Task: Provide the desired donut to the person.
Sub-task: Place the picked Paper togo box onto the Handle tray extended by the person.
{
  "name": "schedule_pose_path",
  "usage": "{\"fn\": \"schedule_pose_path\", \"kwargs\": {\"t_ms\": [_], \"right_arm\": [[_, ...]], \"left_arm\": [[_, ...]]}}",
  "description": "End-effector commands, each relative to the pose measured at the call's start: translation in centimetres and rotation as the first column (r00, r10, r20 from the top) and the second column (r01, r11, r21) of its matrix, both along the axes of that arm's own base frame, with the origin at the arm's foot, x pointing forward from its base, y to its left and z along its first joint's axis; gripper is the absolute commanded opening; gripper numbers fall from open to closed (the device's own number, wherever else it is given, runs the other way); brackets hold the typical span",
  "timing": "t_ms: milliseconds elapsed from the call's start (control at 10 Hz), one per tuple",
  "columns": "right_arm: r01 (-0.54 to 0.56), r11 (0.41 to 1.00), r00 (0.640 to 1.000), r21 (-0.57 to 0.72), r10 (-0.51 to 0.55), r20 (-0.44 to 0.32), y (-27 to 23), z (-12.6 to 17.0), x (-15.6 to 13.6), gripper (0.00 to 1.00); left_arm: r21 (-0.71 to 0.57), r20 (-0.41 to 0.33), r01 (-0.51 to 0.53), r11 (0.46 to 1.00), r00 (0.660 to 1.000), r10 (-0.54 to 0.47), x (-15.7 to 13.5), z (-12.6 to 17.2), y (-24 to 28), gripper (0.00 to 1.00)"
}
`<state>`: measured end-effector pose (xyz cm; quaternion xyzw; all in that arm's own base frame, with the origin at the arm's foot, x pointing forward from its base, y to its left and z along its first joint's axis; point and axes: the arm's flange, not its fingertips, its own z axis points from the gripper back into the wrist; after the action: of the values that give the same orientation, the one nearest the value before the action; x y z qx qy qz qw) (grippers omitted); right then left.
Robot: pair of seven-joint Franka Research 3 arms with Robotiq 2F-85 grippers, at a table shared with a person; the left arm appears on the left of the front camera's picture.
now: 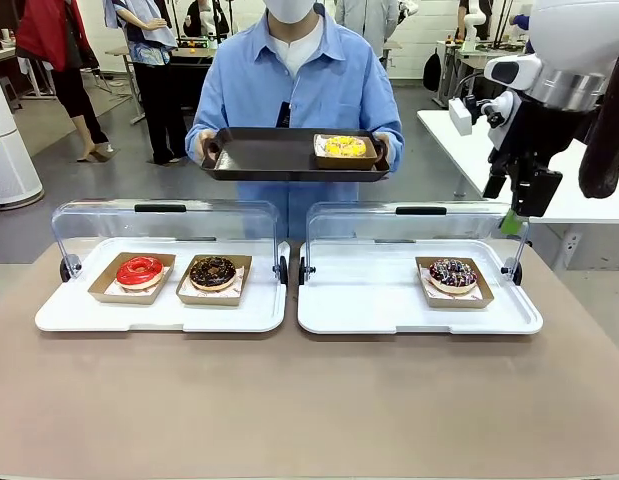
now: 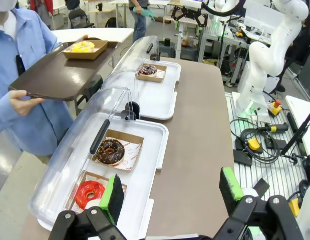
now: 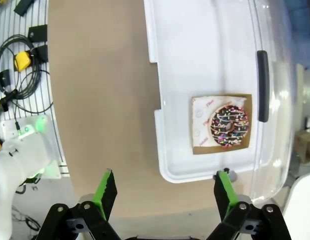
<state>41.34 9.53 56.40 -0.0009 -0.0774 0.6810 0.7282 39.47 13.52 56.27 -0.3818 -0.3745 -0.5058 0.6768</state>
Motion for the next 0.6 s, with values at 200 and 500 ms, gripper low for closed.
{"fn": "schedule_pose_path", "kwargs": {"t_ms": [200, 500], "right_arm": [[-0.005, 1.0, 1.0, 0.002, 0.005, 0.007, 0.07, 0.38, -0.07, 1.0], [-0.005, 1.0, 1.0, 0.002, 0.005, 0.007, 0.07, 0.38, -0.07, 1.0]], "left_arm": [[-0.008, 0.009, 0.007, 1.0, 1.0, -0.007, -0.12, 0.13, 0.05, 1.0], [-0.008, 0.009, 0.007, 1.0, 1.0, -0.007, -0.12, 0.13, 0.05, 1.0]]}}
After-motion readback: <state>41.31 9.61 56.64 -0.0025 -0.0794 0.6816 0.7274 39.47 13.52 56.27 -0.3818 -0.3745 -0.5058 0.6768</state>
